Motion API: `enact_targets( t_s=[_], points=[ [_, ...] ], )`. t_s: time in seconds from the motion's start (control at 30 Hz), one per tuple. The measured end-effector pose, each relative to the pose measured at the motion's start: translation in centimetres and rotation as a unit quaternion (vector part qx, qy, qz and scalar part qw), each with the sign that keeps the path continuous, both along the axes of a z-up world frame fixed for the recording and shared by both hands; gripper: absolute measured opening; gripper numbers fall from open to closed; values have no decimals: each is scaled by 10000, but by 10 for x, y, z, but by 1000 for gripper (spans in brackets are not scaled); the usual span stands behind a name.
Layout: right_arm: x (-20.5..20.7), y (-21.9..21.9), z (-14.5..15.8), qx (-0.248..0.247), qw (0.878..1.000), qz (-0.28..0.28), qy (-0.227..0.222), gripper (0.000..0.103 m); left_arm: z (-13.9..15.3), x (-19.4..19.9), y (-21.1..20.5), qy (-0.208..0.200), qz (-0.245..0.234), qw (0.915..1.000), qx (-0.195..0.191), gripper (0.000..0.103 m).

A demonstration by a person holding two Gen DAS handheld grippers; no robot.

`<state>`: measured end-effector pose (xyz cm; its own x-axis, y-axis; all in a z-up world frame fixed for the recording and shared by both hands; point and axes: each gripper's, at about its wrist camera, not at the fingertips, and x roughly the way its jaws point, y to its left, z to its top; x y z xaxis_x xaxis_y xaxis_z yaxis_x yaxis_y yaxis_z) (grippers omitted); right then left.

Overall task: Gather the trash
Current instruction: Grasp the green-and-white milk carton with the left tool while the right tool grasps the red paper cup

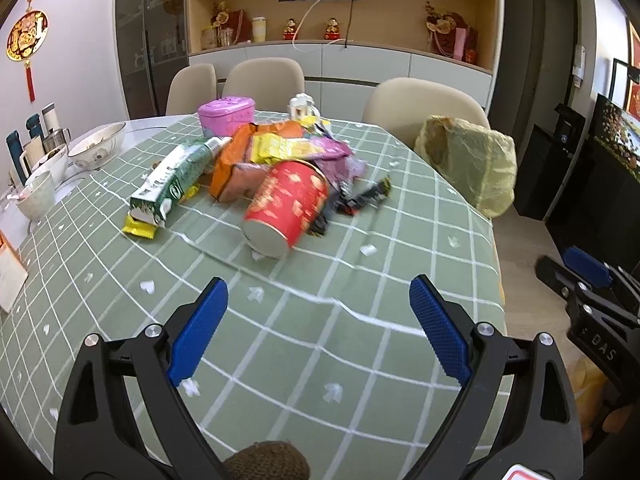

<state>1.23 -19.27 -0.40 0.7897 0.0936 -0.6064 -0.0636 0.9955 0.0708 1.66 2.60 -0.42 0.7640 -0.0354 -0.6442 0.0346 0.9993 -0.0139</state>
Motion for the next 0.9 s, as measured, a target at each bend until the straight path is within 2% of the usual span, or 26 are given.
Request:
enact_targets(
  t_s=[0.07,0.1,0.17,0.3,0.43,0.6,0.67,0.77,0.83,0.9],
  points=[
    [7,2,0,-32,10000,17,25,55,2,13,15,-21,67,10000,2,89],
    [10,3,0,-53,10000,30,27,55,2,19,22,-37,81,10000,30,94],
    [18,5,1,-74,9999,59,31,55,4,37,40,-87,75,9998,146,94],
    [36,10,2,-28,9998,133,110,55,5,71,79,65,146,9995,285,94],
    [51,15,0,39,9993,300,208,55,9,108,126,27,271,9995,181,93],
    [74,24,-6,295,9974,547,370,55,1,157,176,394,411,9977,-356,85],
    [83,30,-8,399,9960,681,419,55,-2,172,182,517,398,9972,-353,82],
    [98,40,-13,352,9942,849,552,55,-9,193,186,721,414,9961,-290,78],
    [106,49,-17,169,9923,977,744,55,-17,205,186,960,350,9938,-442,76],
    [113,59,-20,1,9899,1080,919,55,-23,213,185,1224,293,9904,-577,65]
  ],
)
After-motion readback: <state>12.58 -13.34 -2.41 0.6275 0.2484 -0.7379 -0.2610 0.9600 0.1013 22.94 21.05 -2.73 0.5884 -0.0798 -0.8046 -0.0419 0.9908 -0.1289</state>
